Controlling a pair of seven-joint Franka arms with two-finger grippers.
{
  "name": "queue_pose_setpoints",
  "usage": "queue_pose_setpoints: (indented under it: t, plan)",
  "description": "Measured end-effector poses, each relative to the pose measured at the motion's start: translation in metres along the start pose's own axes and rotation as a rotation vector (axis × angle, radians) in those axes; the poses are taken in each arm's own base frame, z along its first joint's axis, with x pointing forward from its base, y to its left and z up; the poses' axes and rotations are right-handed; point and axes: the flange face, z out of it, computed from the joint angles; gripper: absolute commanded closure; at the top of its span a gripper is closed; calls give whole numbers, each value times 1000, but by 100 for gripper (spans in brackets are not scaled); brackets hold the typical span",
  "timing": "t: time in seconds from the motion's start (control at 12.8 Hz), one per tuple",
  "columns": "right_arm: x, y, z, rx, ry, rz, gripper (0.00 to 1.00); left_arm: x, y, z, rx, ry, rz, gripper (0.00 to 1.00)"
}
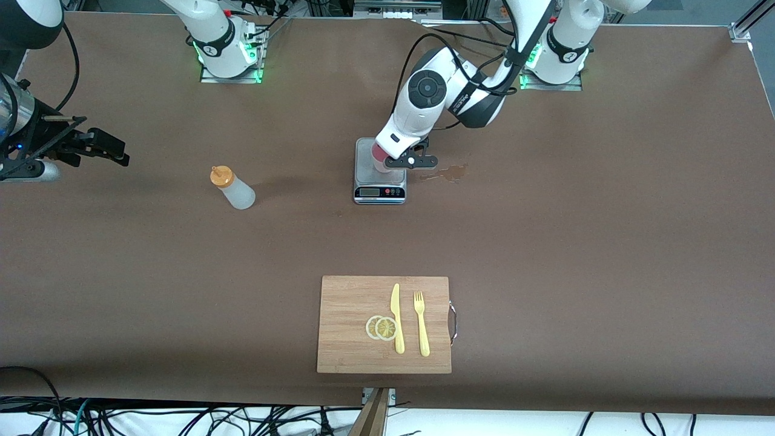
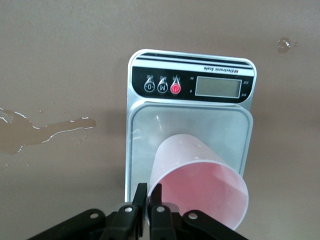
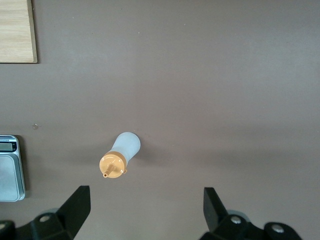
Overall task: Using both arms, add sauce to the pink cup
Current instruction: 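Carry the pink cup with the left gripper onto the scale, then release the cup and withdraw the left gripper while the right gripper reaches out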
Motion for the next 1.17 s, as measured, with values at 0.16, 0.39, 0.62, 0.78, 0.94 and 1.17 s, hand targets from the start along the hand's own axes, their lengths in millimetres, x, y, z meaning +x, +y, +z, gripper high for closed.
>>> queue_pose_setpoints:
  t: [0.16, 0.39, 0.62, 0.78, 0.94, 1.17]
  plan:
    - [0, 0, 0, 0, 0, 0, 0, 2, 1, -2, -4, 2, -3, 0]
    - [0, -1, 2, 0, -10, -2, 0, 19, 9, -41, -27, -58, -44, 0]
    - [-2, -6, 19, 1, -92, -10, 0, 58, -1, -118, -40, -70, -84, 0]
    - [-3, -9, 25, 2, -122, -35, 0, 90, -30, -179, -69, -36, -121, 0]
    - [-4, -7, 31, 12, -151, -153, 0, 119, -75, -229, -57, 19, -98, 0]
    - [-2, 8, 56, 74, -234, -421, 0, 151, -153, -275, 36, 90, -27, 0]
